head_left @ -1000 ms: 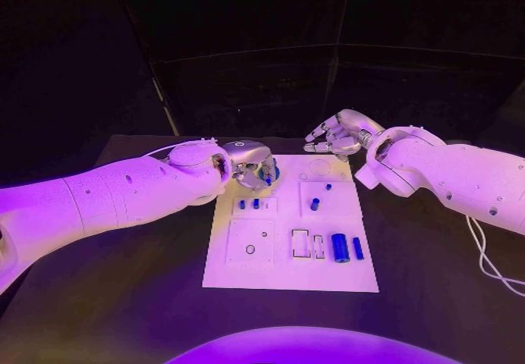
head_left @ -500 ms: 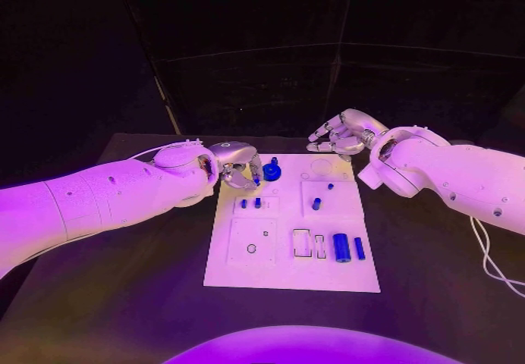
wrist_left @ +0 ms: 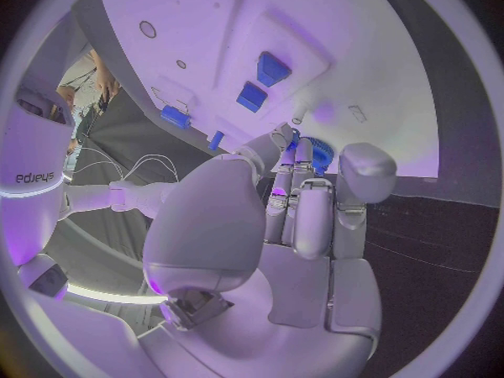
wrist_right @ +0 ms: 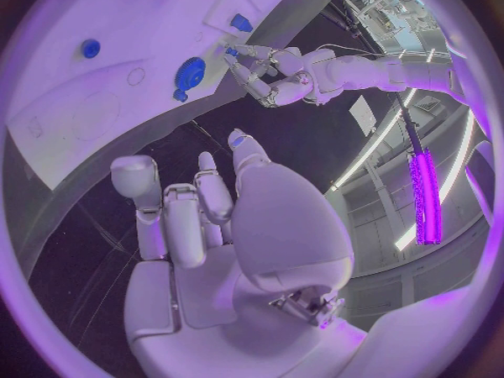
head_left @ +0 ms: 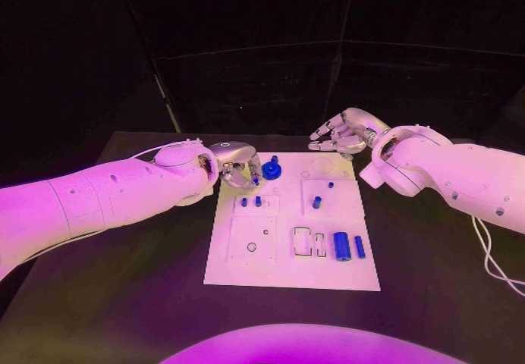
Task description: Assemble the parts on the task board
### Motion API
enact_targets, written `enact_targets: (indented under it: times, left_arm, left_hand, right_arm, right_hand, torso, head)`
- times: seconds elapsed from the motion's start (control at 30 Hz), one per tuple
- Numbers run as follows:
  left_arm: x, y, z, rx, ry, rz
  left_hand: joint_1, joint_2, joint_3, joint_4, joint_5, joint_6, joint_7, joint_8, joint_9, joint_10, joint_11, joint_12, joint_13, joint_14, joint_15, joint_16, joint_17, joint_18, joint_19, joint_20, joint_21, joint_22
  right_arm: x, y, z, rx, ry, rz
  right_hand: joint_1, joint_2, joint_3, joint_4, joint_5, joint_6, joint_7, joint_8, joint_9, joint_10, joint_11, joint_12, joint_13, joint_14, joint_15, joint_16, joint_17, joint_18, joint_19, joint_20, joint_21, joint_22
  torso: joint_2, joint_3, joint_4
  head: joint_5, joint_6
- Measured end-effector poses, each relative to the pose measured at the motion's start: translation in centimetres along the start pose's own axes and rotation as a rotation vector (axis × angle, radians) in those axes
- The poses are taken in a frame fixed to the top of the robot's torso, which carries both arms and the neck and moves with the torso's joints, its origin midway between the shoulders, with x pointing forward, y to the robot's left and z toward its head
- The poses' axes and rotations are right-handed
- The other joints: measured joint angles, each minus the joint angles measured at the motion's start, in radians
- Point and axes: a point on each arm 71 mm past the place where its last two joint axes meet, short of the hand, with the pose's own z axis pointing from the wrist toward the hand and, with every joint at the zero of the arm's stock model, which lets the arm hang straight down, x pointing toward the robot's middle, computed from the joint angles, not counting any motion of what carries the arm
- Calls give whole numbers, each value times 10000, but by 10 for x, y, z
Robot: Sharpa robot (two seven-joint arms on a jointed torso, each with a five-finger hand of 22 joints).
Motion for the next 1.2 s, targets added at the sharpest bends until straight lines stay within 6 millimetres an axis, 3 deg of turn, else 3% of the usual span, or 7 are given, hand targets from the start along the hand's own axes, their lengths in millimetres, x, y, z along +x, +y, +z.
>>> enact_targets:
  times: [1.2]
  left_arm:
    - [7,1,4,-292,673,-45]
  left_hand:
    - [-72,-3,28,29,1,-2,-2,0,-13,-1,1,-39,-2,0,0,0,-28,1,0,0,0,-22]
  right_arm:
    - [0,0,0,4,-1,-1]
  right_hand:
    - [0,0,0,0,0,0,0,0,0,0,0,0,0,0,0,0,2,0,0,0,0,1]
  torso:
    - [-6,2,3]
  head:
    - [-1,-75]
